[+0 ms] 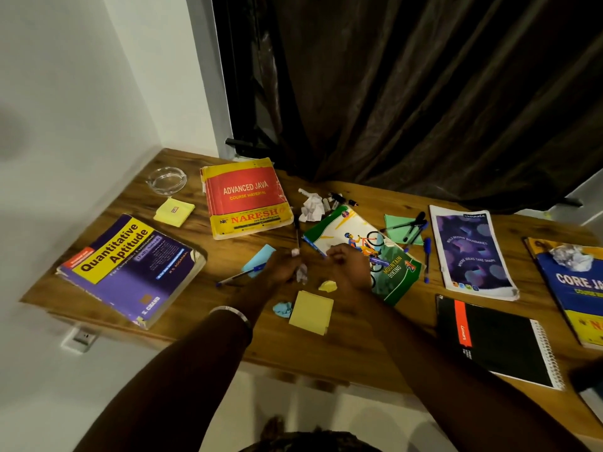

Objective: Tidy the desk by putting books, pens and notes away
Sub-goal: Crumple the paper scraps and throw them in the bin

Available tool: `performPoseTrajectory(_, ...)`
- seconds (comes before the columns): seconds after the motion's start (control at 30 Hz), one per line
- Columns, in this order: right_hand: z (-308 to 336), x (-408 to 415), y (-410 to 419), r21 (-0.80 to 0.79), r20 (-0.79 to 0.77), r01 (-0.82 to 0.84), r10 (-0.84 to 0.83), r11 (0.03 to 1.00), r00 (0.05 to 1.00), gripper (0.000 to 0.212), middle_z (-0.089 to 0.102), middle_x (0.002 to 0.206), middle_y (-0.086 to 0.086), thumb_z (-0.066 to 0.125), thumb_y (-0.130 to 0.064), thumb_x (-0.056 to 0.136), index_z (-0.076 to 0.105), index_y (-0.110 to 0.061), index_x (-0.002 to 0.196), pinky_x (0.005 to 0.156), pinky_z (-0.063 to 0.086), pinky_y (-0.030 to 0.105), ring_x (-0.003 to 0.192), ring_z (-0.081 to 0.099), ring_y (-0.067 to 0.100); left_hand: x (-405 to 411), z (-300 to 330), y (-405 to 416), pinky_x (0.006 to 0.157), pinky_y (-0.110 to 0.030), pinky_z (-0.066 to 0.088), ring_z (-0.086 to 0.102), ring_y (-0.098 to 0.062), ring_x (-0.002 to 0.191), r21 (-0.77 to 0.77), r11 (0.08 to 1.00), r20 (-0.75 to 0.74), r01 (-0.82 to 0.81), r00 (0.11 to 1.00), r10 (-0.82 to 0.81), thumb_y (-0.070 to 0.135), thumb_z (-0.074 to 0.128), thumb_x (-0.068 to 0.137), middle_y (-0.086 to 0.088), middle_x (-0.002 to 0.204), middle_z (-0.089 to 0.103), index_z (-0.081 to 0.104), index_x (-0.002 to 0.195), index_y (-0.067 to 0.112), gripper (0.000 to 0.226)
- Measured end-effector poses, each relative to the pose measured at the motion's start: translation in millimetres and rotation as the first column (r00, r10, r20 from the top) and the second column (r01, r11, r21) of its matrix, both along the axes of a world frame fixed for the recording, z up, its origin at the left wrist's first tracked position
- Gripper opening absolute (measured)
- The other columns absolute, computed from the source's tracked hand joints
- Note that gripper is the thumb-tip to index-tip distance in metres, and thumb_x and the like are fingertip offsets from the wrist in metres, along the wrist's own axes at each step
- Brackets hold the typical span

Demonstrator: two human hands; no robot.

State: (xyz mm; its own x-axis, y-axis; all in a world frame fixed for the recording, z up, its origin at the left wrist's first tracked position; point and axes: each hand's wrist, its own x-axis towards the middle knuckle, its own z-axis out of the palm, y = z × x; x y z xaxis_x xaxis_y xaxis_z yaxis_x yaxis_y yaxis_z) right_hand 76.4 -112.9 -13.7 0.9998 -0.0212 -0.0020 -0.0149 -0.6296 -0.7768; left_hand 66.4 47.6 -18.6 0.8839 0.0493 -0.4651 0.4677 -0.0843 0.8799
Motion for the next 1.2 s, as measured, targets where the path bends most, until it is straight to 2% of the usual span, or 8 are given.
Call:
performPoseTrajectory(0.1, -16.0, -2.2, -15.4, -0.376, -0.128, -0.302, 0.273, 0.876, 0.953, 0.018, 0.069, 0.099, -0.003, 0.067, -0.019, 0.080, 0.073, -0.029, 0.094, 0.076, 0.055, 0.032, 0.092, 0.065, 0.018, -1.0, -1.5, 14.8, 0.044, -0.020, 0.042, 0.055, -0.013, 0.039, -0.004, 0.993, -0.010, -0.115, 0.993, 0.115, 0.017, 0.056, 0.094, -0.001, 0.047, 0.061, 0.062, 0.067, 0.006, 0.030)
performPoseTrajectory(0.2, -31.6, -8.6, -20.0, -0.474, -0.200, -0.353, 0.292, 0.807, 0.935, 0.023, 0.063, 0.111, 0.004, 0.069, -0.026, 0.084, 0.071, -0.026, 0.107, 0.081, 0.055, 0.034, 0.103, 0.062, 0.022, -4.9, -0.8, 23.0, 0.047, -0.019, 0.041, 0.056, -0.009, 0.045, 0.007, 0.995, -0.023, -0.103, 0.994, 0.103, 0.022, 0.060, 0.092, 0.000, 0.055, 0.063, 0.066, 0.076, 0.010, 0.021)
performPoseTrajectory(0.33, -23.3, -10.1, -9.8, -0.420, -0.146, -0.363, 0.333, 0.831, 0.931, 0.026, 0.067, 0.108, 0.008, 0.063, -0.025, 0.090, 0.071, -0.017, 0.114, 0.073, 0.046, 0.027, 0.098, 0.063, 0.023, -11.5, 7.3, 24.7, 0.058, -0.023, 0.047, 0.059, -0.013, 0.068, -0.034, 0.997, -0.058, -0.076, 0.996, 0.074, 0.030, 0.063, 0.090, -0.005, 0.082, 0.066, 0.069, 0.104, 0.010, 0.025)
performPoseTrajectory(0.5, 6.3, -10.8, 31.2, -0.190, -0.064, -0.395, 0.390, 0.899, 0.918, 0.009, 0.060, 0.069, -0.006, 0.076, -0.034, 0.078, 0.071, -0.029, 0.084, 0.056, 0.035, 0.023, 0.072, 0.058, 0.012, -8.5, 8.1, 25.0, 0.078, -0.036, 0.057, 0.067, -0.023, 0.083, -0.063, 0.996, -0.141, 0.056, 0.988, -0.064, 0.062, 0.063, 0.078, -0.009, 0.091, 0.071, 0.068, 0.103, 0.016, 0.053)
performPoseTrajectory(0.6, 14.5, -10.2, 52.7, -0.119, -0.043, -0.324, 0.321, 0.939, 0.946, 0.026, 0.069, 0.082, 0.000, 0.072, -0.028, 0.082, 0.072, -0.025, 0.107, 0.069, 0.043, 0.024, 0.085, 0.064, 0.016, -9.7, 8.8, 32.0, 0.083, -0.035, 0.055, 0.066, -0.015, 0.084, -0.117, 0.991, -0.094, 0.065, 0.993, -0.076, 0.052, 0.058, 0.088, 0.000, 0.091, 0.071, 0.071, 0.088, 0.025, 0.030)
performPoseTrajectory(0.83, -0.9, -18.2, 53.8, -0.082, 0.001, -0.292, 0.293, 0.953, 0.956, 0.023, 0.069, 0.094, 0.004, 0.075, -0.020, 0.079, 0.066, -0.010, 0.096, 0.070, 0.052, 0.033, 0.085, 0.063, 0.017, -7.7, 3.3, 62.1, 0.083, -0.040, 0.057, 0.069, -0.028, 0.093, -0.188, 0.981, -0.071, -0.044, 0.997, 0.031, 0.018, 0.065, 0.088, -0.017, 0.108, 0.069, 0.063, 0.110, 0.006, 0.025)
performPoseTrajectory(1.07, -31.3, -38.7, 51.8, -0.437, -0.099, -0.699, 0.742, 0.567, 0.664, 0.023, 0.072, 0.099, 0.006, 0.071, -0.030, 0.081, 0.074, -0.014, 0.096, 0.080, 0.050, 0.030, 0.092, 0.065, 0.022, -5.8, 2.1, 70.5, 0.080, -0.038, 0.057, 0.070, -0.023, 0.081, -0.198, 0.974, -0.090, -0.107, 0.992, 0.090, 0.012, 0.065, 0.088, -0.011, 0.093, 0.070, 0.066, 0.093, 0.012, 0.005)
performPoseTrajectory(1.2, -25.7, -33.9, 55.2, -0.189, -0.141, -0.626, 0.610, 0.757, 0.780, 0.021, 0.072, 0.099, 0.007, 0.073, -0.020, 0.081, 0.072, -0.011, 0.100, 0.077, 0.053, 0.030, 0.091, 0.066, 0.020, -4.0, 3.0, 70.4, 0.075, -0.037, 0.059, 0.068, -0.027, 0.085, -0.225, 0.969, -0.097, -0.106, 0.992, 0.086, 0.007, 0.066, 0.085, -0.016, 0.099, 0.068, 0.067, 0.097, 0.013, 0.014)
